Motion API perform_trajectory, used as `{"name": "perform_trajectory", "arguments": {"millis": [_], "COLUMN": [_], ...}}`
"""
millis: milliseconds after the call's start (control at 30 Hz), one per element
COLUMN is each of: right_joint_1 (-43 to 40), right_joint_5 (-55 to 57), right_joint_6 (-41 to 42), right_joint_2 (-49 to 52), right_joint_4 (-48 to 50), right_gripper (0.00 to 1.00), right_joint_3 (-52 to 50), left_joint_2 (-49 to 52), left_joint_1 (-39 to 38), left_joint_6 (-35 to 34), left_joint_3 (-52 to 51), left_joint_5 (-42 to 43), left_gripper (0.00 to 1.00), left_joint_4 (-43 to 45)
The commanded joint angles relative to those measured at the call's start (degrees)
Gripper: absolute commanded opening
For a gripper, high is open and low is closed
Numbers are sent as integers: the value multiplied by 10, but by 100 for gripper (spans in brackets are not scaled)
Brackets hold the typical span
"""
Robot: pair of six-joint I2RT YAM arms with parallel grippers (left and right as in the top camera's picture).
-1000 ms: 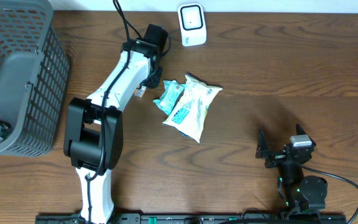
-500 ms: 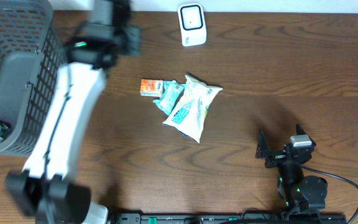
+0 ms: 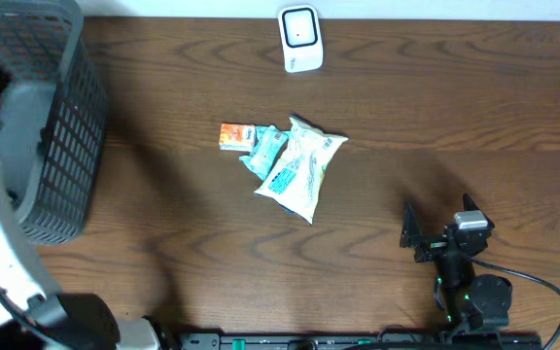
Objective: Scan the item barcode
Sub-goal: 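Grasp a green Kleenex tissue pack from the basket with the left gripper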
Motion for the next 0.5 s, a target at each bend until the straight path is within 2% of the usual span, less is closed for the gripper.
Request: {"name": "perform_trajectory", "arguments": {"millis": [0,167,267,467], "right_joint_1": [0,0,0,0], "right_joint_5": [2,2,2,2], "right_joint_6": [6,6,6,6], "right_joint_2": [-1,-1,-1,-1], "right_joint_4": [-2,-2,-2,-2], "right_gripper": [99,99,99,99], "right_joint_3": [-1,-1,-1,-1], "left_joint_2": [45,114,156,221], "left_joint_1": [39,65,73,76], "left_joint_6": [-84,-122,-123,-131], "left_joint_3": [1,1,1,1], "left_joint_5": [-73,-130,-136,-217], "left_gripper": [70,70,70,71], "left_joint_4": [-38,-76,-77,-82]}}
